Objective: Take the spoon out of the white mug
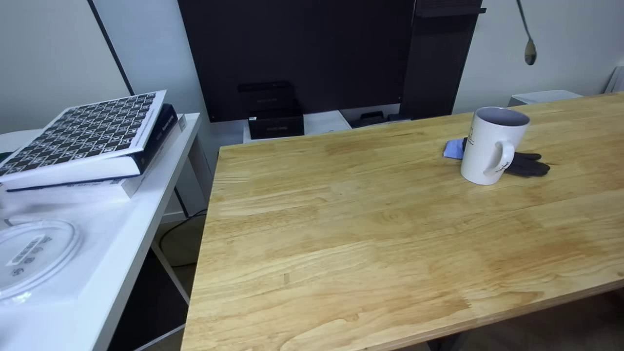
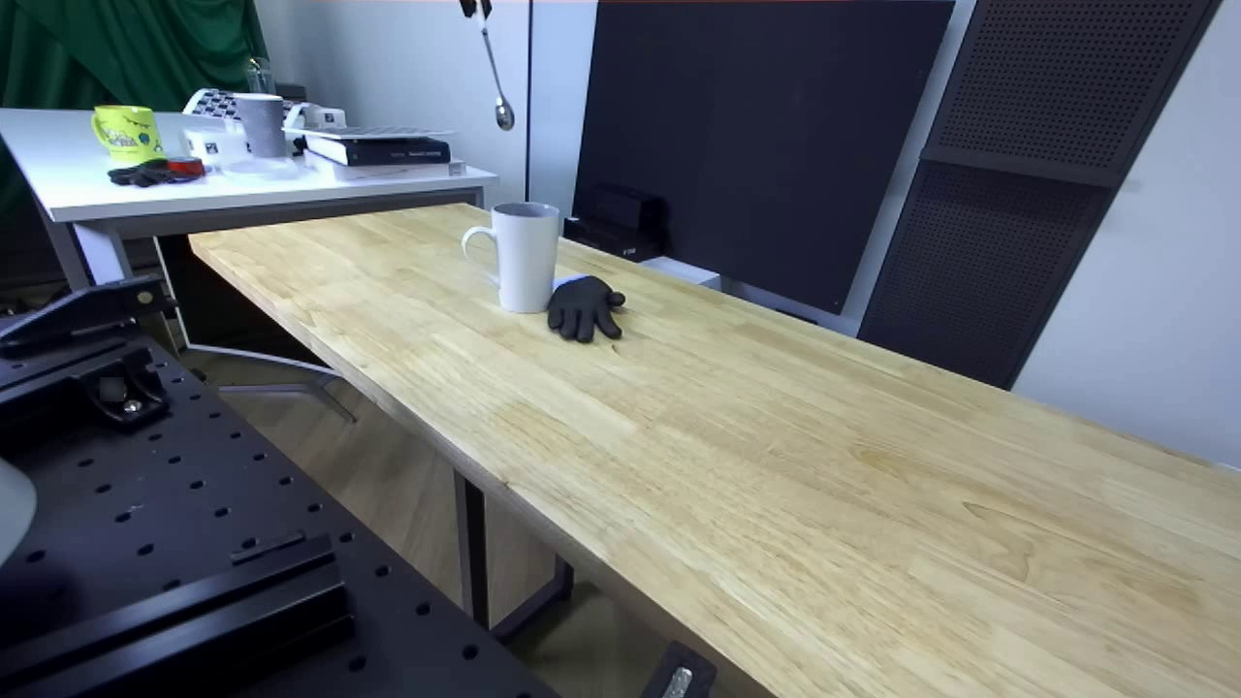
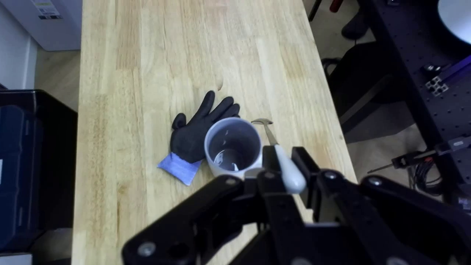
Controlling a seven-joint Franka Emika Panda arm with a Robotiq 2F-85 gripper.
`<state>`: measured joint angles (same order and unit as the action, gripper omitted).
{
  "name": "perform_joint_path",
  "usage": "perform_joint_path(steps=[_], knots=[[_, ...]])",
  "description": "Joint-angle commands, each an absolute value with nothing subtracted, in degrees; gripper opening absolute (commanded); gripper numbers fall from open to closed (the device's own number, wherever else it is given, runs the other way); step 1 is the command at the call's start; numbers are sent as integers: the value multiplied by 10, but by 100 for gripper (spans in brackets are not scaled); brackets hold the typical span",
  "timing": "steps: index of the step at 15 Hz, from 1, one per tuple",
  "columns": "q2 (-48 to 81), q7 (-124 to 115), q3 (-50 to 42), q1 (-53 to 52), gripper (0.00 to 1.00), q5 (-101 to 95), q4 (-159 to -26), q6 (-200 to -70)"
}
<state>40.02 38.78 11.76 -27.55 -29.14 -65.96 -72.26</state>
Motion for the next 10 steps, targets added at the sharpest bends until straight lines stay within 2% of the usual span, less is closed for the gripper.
perform_joint_path(steps=[1, 6, 10], knots=[[397, 410, 112, -296, 4, -321, -687, -659], [395, 404, 133, -286, 4, -334, -756, -605], [383, 397, 151, -256, 4, -318, -823, -613]])
